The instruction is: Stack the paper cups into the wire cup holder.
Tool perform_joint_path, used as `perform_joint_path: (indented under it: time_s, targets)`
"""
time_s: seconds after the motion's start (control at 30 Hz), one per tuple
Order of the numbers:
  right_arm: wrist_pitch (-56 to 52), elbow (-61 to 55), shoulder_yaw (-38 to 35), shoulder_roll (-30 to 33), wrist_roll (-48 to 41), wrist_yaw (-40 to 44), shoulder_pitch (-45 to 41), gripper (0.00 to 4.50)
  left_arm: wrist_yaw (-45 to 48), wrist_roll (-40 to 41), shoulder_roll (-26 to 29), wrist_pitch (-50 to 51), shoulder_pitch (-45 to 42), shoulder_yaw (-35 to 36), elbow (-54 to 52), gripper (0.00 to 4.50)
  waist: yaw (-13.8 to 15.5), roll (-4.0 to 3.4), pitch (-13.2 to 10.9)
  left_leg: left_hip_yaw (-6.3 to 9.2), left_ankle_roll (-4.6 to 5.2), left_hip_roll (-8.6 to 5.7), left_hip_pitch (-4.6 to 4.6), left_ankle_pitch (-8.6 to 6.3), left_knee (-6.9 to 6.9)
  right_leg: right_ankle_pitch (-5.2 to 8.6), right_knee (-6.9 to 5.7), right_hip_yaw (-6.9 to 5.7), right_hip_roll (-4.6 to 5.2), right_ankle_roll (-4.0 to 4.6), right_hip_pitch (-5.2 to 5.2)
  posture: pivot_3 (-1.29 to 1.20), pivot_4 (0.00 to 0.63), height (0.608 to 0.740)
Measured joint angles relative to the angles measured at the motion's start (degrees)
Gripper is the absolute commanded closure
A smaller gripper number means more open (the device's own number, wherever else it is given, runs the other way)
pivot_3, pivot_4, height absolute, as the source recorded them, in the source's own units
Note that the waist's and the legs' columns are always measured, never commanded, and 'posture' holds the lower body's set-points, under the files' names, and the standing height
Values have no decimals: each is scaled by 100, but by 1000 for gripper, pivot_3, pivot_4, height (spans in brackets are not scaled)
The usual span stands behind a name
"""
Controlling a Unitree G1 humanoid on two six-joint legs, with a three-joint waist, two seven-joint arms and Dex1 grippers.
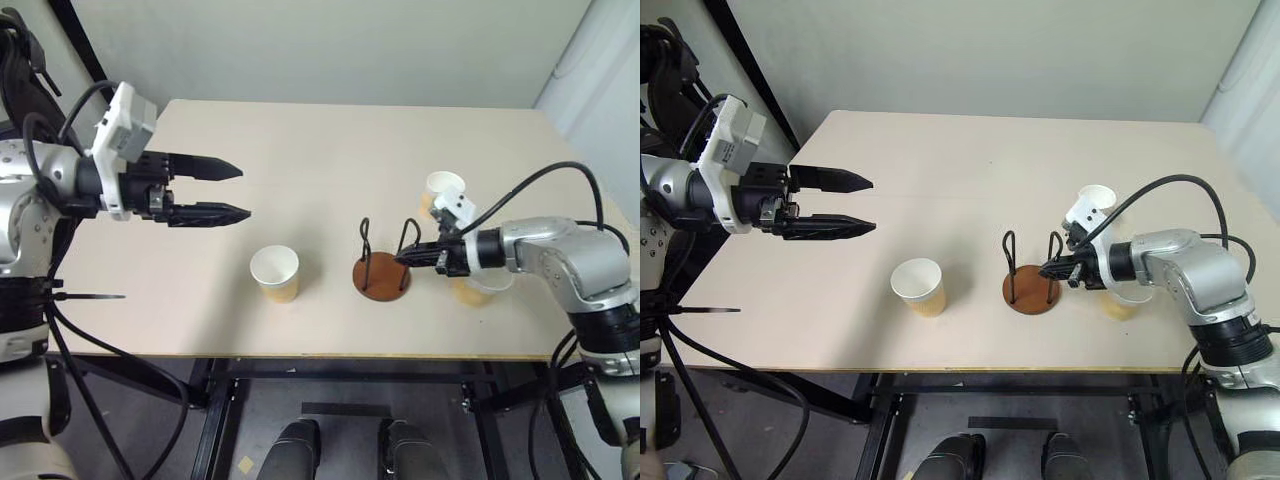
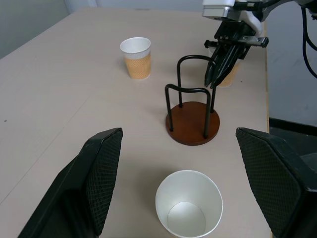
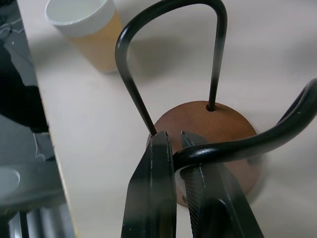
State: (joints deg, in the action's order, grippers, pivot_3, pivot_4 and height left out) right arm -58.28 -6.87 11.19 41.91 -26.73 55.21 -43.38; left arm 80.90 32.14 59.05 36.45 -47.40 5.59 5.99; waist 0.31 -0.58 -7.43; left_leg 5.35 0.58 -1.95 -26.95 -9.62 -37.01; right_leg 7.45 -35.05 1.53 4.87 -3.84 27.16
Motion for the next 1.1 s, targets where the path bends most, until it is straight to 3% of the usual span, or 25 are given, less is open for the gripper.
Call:
perform_joint_path:
  time_s: [0.33, 0.7, 0.73, 1.03, 1.1]
  targets:
    - [647, 754, 270, -322, 406, 35, -344, 4473, 2, -14, 43, -10, -1, -1, 30, 576, 0, 0, 0, 1, -5, 0, -1, -3, 0, -5, 0, 0, 0, 9, 6, 0, 150, 740]
    - [1687, 2049, 614, -369, 1029, 736, -950, 4473, -3, -19, 81, -14, 0, 0, 36, 576, 1, 0, 0, 2, -24, 2, 0, -10, 0, -13, 0, -2, 0, 25, 8, 0, 150, 740]
    - [1746, 2102, 626, -369, 1085, 778, -968, 3836, -4, -19, 85, -14, 0, 0, 36, 576, 2, 0, 0, 1, -25, 2, -1, -10, 0, -13, 0, -2, 0, 26, 8, 0, 150, 740]
    - [1887, 2549, 799, -365, 1575, 1015, -1015, 916, -20, -17, 104, -14, 5, 0, 35, 576, -7, -1, -1, 1, -25, 4, -7, -10, 3, -13, 0, -3, 1, 33, 22, 0, 150, 740]
    - [1881, 2552, 797, -315, 1586, 1066, -1023, 916, -21, -17, 103, -14, 5, 0, 35, 576, -7, -1, -1, 1, -24, 4, -8, -10, 3, -12, 1, -3, 1, 35, 22, 0, 150, 740]
